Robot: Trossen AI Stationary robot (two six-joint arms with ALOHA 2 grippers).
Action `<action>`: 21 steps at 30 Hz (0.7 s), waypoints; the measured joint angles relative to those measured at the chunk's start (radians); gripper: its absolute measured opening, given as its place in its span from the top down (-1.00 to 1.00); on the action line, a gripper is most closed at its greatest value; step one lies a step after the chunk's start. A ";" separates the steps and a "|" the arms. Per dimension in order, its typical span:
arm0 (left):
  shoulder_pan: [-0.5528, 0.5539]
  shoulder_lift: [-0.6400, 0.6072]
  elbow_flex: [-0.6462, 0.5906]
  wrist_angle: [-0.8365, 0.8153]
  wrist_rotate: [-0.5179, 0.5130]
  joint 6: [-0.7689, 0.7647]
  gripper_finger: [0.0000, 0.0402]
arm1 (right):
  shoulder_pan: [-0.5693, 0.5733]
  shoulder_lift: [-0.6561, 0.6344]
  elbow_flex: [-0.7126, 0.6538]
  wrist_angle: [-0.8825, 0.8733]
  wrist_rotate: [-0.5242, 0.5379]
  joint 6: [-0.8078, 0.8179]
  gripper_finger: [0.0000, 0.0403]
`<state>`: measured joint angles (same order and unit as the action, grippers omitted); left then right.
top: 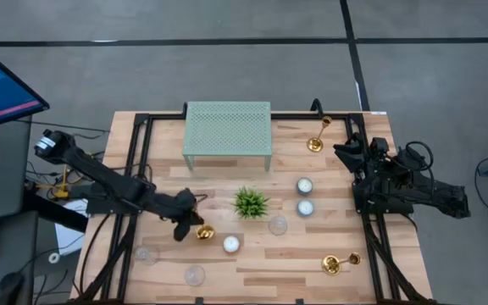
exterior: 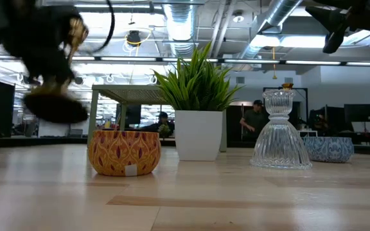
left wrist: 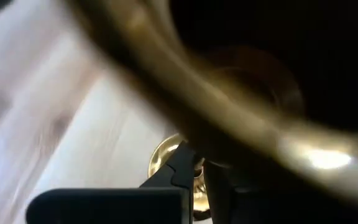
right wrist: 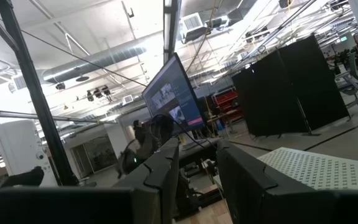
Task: Pick & Place candle stick holders
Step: Put the middle left gold candle holder on the shelf
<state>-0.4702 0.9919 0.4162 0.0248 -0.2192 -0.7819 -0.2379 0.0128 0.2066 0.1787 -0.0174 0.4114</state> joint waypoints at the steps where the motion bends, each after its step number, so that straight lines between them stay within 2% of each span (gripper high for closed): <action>1: 0.001 -0.023 0.010 -0.001 -0.032 -0.009 0.93 | 0.000 0.000 0.000 0.000 0.001 0.000 0.49; 6: 0.018 -0.147 0.053 0.000 -0.218 -0.013 0.93 | 0.000 0.000 0.000 0.000 0.025 0.000 0.49; 10: 0.081 -0.215 0.111 -0.002 -0.402 -0.047 0.93 | 0.000 0.000 0.000 0.000 0.026 0.000 0.49; 12: 0.125 -0.227 0.157 0.000 -0.455 -0.032 0.93 | 0.000 0.000 0.000 0.000 0.026 0.000 0.49; 17: 0.265 -0.191 0.316 0.005 -0.467 0.093 0.93 | 0.000 0.000 0.000 0.000 0.026 0.000 0.49; 21: 0.377 -0.137 0.434 -0.026 -0.416 0.199 0.93 | 0.000 0.000 0.000 0.000 0.038 -0.001 0.49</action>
<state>-0.0935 0.8553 0.8501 -0.0012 -0.6353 -0.5825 -0.2379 0.0128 0.2066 0.1787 0.0210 0.4103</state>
